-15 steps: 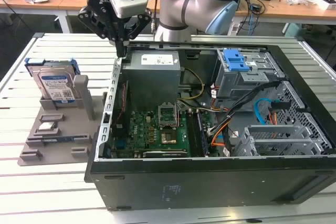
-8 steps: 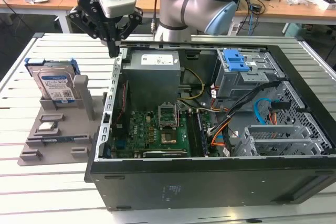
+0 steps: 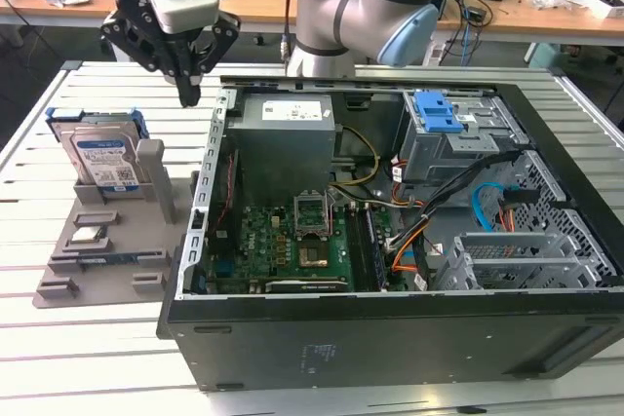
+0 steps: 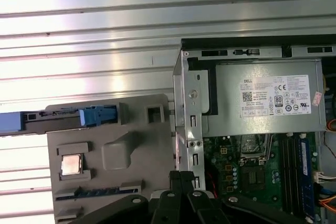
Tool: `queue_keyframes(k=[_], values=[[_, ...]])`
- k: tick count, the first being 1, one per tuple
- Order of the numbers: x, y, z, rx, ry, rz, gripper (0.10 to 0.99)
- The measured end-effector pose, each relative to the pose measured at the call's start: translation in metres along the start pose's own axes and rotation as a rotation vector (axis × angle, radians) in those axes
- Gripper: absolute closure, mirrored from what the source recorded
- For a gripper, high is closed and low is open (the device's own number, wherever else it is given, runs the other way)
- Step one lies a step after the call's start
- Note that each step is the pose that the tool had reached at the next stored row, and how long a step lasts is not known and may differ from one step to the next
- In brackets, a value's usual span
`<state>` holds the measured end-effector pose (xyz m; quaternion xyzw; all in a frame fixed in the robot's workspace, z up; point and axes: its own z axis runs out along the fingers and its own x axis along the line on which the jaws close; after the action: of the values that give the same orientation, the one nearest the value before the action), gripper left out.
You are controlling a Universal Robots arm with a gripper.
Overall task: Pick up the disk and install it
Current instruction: 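Reach for the disk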
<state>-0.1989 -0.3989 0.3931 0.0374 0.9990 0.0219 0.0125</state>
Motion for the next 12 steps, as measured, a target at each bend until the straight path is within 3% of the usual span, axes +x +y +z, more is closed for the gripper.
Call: queue_keyframes(k=[12], values=[[0.0249, -0.0019, -0.0007, 0.000, 0.0001, 0.000, 0.980]])
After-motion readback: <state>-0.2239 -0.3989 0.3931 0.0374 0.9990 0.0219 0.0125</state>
